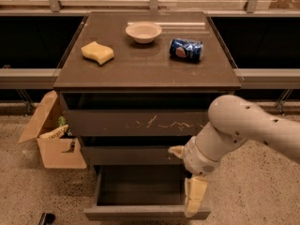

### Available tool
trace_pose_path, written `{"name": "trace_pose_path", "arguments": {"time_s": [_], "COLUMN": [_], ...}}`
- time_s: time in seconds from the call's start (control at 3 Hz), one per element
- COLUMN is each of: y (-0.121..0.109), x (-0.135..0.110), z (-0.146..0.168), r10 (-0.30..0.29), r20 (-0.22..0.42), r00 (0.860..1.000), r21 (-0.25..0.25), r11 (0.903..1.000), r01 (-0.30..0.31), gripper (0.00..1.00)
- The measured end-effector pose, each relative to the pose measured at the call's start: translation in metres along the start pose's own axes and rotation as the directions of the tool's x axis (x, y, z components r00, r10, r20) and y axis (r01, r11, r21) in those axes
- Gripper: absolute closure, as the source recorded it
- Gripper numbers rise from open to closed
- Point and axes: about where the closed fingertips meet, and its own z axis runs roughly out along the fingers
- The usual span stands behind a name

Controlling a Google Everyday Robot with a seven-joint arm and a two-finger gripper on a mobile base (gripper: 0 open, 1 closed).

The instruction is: Close bottom drawer

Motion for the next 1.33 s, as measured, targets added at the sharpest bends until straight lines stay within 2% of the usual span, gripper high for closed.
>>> {"name": "trace_pose_path", "arguments": {"time_s": [0.33, 0.67, 1.0, 1.33], "y": [0.010, 0.012, 0.009, 0.009], "x": [0.028, 0.053, 0.067, 0.067], "z": [0.064, 0.124, 0.189, 0.189], "r10": [-0.029, -0.014, 0.027, 0.027], "r20": [-0.001, 0.025, 0.106, 0.106], "r00": [1.000, 1.000, 0.994, 0.994], "r21": [-0.058, -0.081, -0.114, -0.114], "r11": [0.9979, 0.9966, 0.9934, 0.9934], "r01": [0.029, 0.016, -0.015, -0.015], "gripper": [0.00, 0.00, 0.00, 0.00]}}
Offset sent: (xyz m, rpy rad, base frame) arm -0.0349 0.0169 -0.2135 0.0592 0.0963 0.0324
